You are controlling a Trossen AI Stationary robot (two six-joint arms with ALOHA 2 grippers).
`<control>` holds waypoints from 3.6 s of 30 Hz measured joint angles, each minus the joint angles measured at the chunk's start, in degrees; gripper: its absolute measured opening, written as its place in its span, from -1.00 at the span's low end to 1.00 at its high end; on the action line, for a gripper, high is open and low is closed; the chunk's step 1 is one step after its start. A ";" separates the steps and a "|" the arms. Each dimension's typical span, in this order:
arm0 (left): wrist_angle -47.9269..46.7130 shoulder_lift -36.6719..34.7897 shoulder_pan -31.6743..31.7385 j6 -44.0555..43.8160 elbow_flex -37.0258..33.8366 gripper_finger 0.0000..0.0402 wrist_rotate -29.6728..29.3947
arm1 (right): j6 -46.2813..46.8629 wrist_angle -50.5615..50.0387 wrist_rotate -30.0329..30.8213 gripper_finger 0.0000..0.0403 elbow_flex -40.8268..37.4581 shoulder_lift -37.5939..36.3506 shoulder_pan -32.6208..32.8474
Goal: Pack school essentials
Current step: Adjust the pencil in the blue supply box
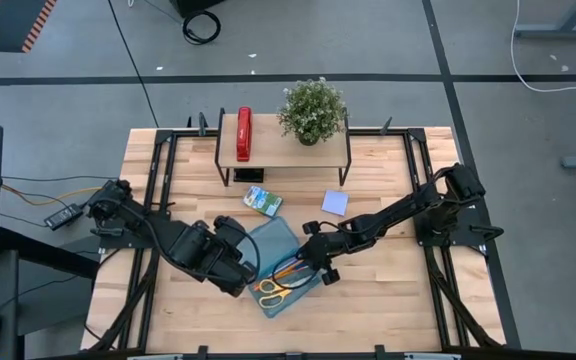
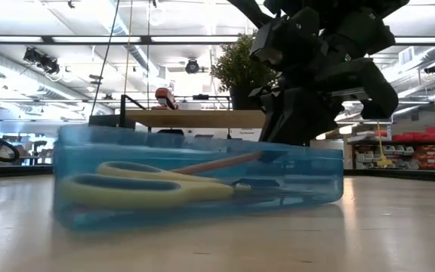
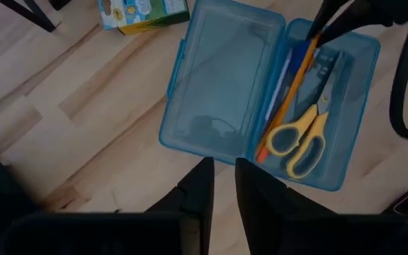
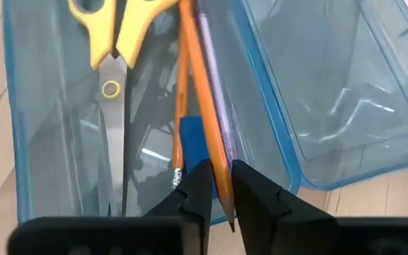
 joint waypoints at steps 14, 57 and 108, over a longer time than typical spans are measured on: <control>0.00 0.00 1.40 2.55 -0.07 -0.68 0.02 | 1.18 -8.78 -0.05 -0.81 7.10 -2.62 1.47; 0.21 0.00 0.10 -1.12 -0.07 -0.66 -0.24 | 44.62 -10.71 3.47 -0.16 7.74 -3.79 8.57; 2.14 0.00 0.36 -0.57 0.00 -0.64 -0.86 | 33.05 -4.38 -1.72 -0.86 7.63 5.18 8.20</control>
